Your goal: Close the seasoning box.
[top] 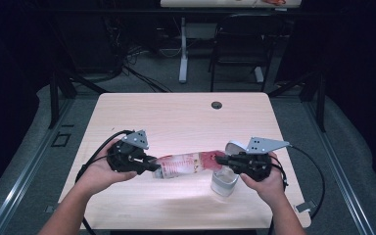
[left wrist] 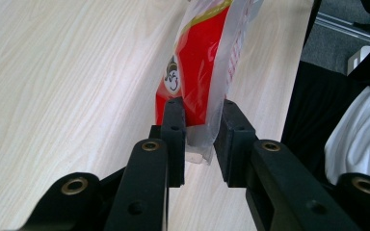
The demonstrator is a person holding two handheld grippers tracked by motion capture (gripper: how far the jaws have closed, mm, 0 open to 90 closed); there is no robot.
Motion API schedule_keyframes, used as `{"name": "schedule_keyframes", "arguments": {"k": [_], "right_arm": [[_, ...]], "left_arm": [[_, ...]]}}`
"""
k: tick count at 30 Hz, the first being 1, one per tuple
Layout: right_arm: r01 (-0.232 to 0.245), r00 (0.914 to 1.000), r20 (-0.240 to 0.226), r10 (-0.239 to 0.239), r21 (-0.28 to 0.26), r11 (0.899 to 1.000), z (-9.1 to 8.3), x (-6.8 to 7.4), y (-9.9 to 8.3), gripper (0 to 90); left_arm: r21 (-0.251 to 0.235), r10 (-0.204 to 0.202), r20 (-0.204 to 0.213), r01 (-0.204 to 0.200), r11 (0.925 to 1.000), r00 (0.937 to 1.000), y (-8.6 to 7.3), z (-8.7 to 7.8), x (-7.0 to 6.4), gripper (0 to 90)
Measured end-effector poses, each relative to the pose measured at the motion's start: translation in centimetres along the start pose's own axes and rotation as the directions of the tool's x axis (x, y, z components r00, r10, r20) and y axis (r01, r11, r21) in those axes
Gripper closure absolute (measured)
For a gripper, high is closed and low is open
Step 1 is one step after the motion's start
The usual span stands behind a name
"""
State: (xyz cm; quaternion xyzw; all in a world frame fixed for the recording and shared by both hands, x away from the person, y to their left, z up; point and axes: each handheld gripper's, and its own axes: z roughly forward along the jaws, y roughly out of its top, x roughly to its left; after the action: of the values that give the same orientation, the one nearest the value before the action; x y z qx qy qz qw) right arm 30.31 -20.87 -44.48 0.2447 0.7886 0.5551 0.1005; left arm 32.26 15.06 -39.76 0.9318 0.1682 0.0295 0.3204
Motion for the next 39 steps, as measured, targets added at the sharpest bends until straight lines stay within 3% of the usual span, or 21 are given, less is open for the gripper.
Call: {"name": "schedule_keyframes", "arguments": {"k": [39], "right_arm": [[-0.004, 1.0000, 0.007, 0.004, 0.006, 1.000, -0.6, -0.3, -0.3, 88.7]], "left_arm": [[0.013, 0.031, -0.012, -0.031, 0.9994, 0.9995, 1.6, -0.7, -0.3, 76.0]]}}
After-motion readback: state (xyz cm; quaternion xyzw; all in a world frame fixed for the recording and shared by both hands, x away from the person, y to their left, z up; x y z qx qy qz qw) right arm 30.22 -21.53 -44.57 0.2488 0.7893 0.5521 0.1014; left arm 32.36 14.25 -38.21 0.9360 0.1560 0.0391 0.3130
